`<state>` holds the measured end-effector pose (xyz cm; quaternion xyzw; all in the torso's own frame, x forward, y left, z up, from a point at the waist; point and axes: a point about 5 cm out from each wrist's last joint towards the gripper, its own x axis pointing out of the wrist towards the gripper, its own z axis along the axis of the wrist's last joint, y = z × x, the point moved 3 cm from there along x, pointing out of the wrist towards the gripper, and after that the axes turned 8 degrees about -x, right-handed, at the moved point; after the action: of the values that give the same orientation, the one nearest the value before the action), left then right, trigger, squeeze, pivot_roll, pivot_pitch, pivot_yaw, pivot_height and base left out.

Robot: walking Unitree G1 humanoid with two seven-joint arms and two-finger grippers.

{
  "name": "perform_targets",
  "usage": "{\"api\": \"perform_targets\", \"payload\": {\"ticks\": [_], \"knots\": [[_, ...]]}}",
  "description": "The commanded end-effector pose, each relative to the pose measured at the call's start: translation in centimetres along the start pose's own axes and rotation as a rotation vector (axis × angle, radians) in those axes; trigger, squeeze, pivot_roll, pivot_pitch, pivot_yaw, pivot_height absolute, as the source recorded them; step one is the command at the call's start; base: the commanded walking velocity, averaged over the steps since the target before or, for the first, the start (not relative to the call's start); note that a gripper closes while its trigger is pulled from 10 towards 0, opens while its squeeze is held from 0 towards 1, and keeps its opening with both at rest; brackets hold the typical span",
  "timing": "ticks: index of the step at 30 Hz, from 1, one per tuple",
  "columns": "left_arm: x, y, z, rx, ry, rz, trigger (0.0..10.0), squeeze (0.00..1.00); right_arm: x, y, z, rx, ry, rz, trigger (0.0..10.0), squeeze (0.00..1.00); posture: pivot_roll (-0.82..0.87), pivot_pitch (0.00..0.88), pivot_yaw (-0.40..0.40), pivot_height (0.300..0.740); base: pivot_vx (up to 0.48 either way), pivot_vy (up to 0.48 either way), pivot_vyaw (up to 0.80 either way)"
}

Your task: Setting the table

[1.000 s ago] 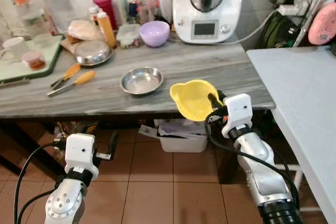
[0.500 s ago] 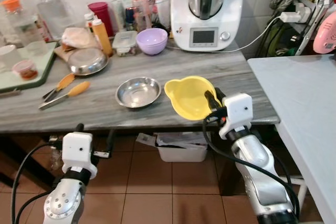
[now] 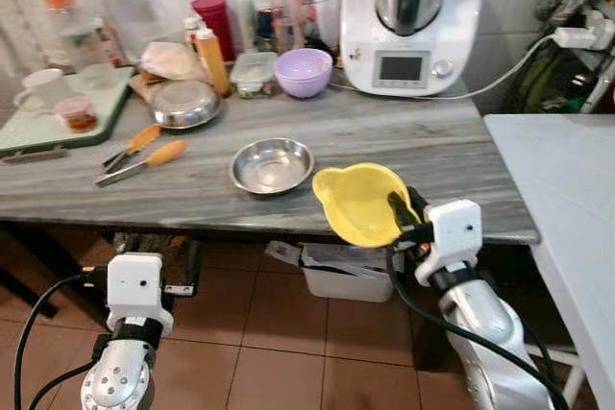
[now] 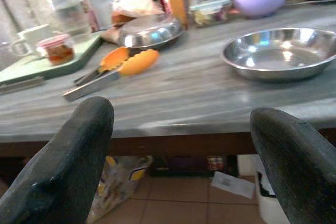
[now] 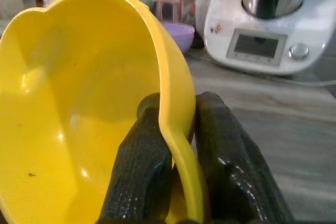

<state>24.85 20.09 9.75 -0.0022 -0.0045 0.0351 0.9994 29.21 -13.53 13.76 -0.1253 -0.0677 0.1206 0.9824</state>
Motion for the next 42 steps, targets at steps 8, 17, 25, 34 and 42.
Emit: {"api": "perform_targets", "payload": {"ticks": [8, 17, 25, 34, 42], "knots": [[0.6, 0.3, 1.2, 0.012, -0.049, 0.034, 10.0, 0.00, 0.5, 0.1, 0.8, 0.011, -0.016, 0.001, 10.0, 0.00, -0.15, 0.056, 0.097, 0.740, 0.000, 0.000, -0.06], [0.4, 0.9, 1.2, 0.014, -0.058, 0.081, 10.0, 0.00, 1.1, 0.4, 1.5, -0.028, -0.044, 0.040, 10.0, 0.00, -0.15, 0.060, 0.095, 0.740, 0.000, 0.000, -0.44], [0.4, 0.3, 1.0, 0.006, -0.052, 0.077, 10.0, 0.00, 1.5, 0.5, 1.7, -0.046, -0.051, 0.050, 10.0, 0.00, -0.14, 0.063, 0.087, 0.740, 0.000, 0.000, 0.38], [0.6, -0.3, 1.1, -0.001, -0.053, 0.034, 10.0, 0.00, 1.4, 0.2, 1.6, -0.047, -0.052, 0.036, 10.0, 0.00, -0.15, 0.065, 0.088, 0.740, 0.000, 0.000, 0.58], [0.9, -1.2, 1.6, -0.014, -0.071, -0.033, 10.0, 0.00, 1.6, -0.4, 1.6, -0.033, -0.049, -0.004, 10.0, 0.00, -0.16, 0.067, 0.098, 0.740, 0.215, 0.000, 0.16]]}}
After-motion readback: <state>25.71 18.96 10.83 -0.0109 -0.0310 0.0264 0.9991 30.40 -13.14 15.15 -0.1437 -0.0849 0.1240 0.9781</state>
